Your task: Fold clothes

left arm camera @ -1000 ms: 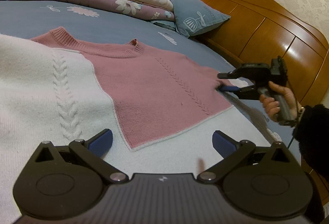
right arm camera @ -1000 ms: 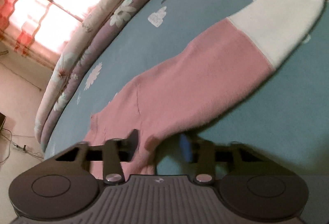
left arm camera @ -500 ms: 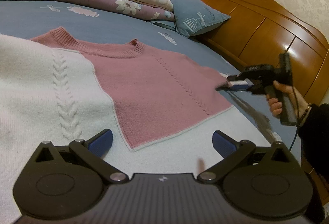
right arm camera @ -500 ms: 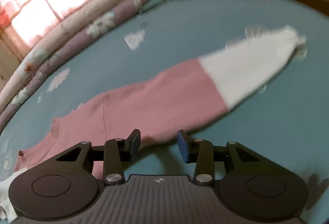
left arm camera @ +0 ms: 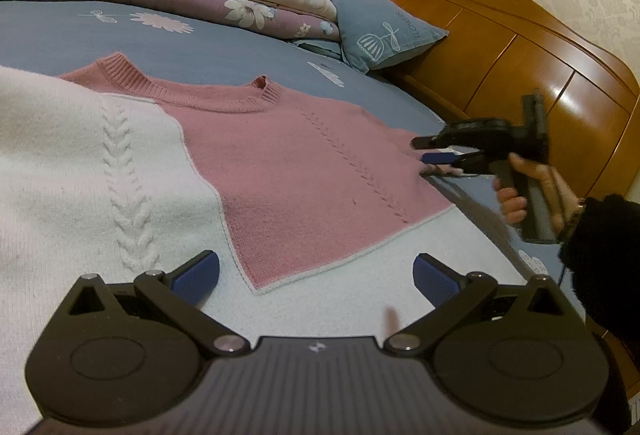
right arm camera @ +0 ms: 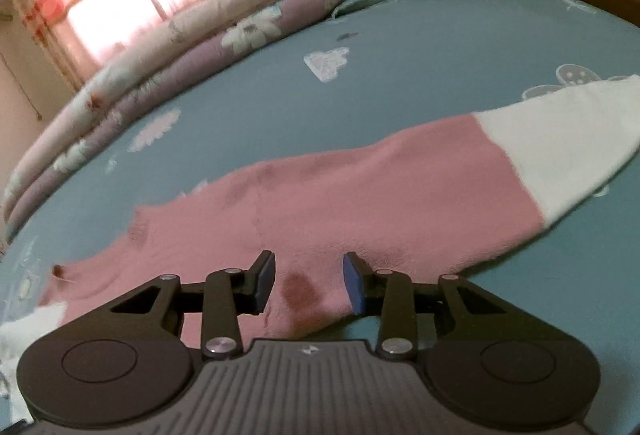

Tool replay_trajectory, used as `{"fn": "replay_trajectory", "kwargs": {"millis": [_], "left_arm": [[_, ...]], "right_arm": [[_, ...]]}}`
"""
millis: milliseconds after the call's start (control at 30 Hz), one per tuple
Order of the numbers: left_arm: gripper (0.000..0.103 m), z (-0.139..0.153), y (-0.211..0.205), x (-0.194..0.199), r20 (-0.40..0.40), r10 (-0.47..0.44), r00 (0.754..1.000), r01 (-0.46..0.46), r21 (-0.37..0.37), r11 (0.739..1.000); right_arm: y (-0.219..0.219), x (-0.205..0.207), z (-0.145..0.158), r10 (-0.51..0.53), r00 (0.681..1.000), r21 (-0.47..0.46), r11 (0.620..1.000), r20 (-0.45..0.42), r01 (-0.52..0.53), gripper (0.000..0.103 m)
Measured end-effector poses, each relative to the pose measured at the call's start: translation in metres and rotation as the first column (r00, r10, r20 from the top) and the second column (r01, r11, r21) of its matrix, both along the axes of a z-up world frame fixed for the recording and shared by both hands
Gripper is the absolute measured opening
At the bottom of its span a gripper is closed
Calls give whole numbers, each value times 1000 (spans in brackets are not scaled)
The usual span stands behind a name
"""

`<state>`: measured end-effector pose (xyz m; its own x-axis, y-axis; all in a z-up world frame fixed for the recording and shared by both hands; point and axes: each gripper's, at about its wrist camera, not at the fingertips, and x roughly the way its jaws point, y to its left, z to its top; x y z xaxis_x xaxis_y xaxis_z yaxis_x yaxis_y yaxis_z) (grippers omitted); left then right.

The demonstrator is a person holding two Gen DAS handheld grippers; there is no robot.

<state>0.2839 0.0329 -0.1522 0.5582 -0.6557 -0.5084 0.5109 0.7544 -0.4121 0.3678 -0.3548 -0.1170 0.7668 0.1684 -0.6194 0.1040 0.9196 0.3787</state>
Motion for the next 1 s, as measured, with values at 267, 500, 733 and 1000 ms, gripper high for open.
{"fn": "replay_trajectory", "kwargs": {"millis": [267,500,733,1000], "left_arm": [[102,0,0,-1,1,3,1000,-3,2,1000],[102,0,1,0,-1,4,1000,-4,-3,1000],[102,0,1,0,-1,4,1000,-4,-3,1000],[102,1,1,-1,0,4,1000,-4,-1,1000]], "right_arm": [[28,-56,-10,133,988,-35,990,-78,-136,41],[45,-73,-11,120,987,-156,978,-105,-136,13],[45,-71,-8,41,993,-138,989,-110,-56,21],[56,-55,0,167,985,-89,981,-38,-170,21]]}}
